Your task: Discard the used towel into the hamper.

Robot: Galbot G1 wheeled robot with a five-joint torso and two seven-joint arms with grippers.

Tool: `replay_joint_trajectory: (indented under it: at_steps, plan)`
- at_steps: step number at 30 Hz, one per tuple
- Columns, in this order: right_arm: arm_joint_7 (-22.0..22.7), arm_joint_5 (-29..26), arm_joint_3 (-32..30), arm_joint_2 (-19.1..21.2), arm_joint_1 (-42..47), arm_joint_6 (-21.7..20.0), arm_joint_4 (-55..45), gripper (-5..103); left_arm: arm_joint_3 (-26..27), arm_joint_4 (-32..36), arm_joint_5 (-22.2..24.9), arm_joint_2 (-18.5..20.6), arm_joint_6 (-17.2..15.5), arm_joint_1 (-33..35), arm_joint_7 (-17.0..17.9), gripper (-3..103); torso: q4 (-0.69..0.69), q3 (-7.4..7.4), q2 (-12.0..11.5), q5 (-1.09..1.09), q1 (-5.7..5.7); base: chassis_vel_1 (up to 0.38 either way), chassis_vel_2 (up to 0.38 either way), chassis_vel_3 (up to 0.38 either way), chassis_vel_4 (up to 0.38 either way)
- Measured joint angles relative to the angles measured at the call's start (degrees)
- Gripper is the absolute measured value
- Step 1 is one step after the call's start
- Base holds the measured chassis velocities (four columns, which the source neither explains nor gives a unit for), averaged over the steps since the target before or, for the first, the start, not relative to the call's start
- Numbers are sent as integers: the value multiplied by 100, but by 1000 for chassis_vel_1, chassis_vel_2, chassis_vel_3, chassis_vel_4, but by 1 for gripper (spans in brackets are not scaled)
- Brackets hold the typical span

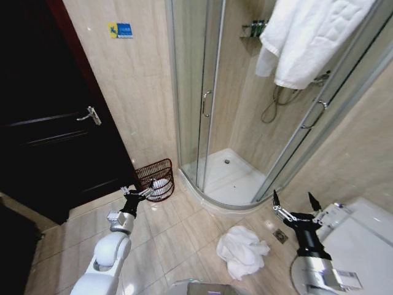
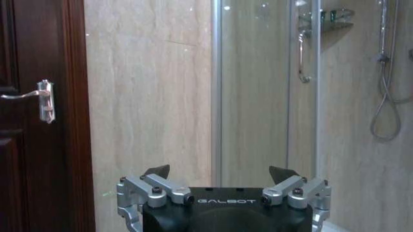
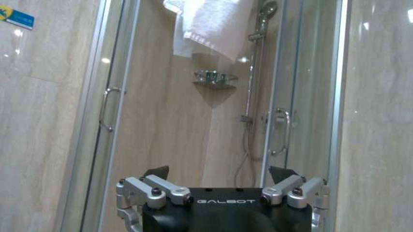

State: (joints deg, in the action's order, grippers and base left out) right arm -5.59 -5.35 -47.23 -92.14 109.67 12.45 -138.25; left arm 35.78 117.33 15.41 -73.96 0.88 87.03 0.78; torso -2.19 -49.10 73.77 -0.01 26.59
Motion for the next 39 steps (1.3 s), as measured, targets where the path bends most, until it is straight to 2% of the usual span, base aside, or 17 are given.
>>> replay_joint_trajectory:
  at_steps: [15,32,35,39]
  plan:
    - [51,40,-10,0,-27,71,34,100,-1,5,-34,-10,81,7,59,100,-2,-16,38,1,17,-47,-62,51,60]
    - [111,29,2,0,-6,85,35,100,5,-1,-20,2,102,11,63,100,-1,-335,625,0,288,0,0,0,0]
    - [102,29,-11,0,-4,101,32,100,-29,22,199,5,208,19,60,100,-1,-399,745,1,343,0,0,0,0]
    - [-15,4,-44,0,1,105,26,100,-53,105,400,13,339,48,-76,100,-1,-419,783,1,361,0,0,0,0]
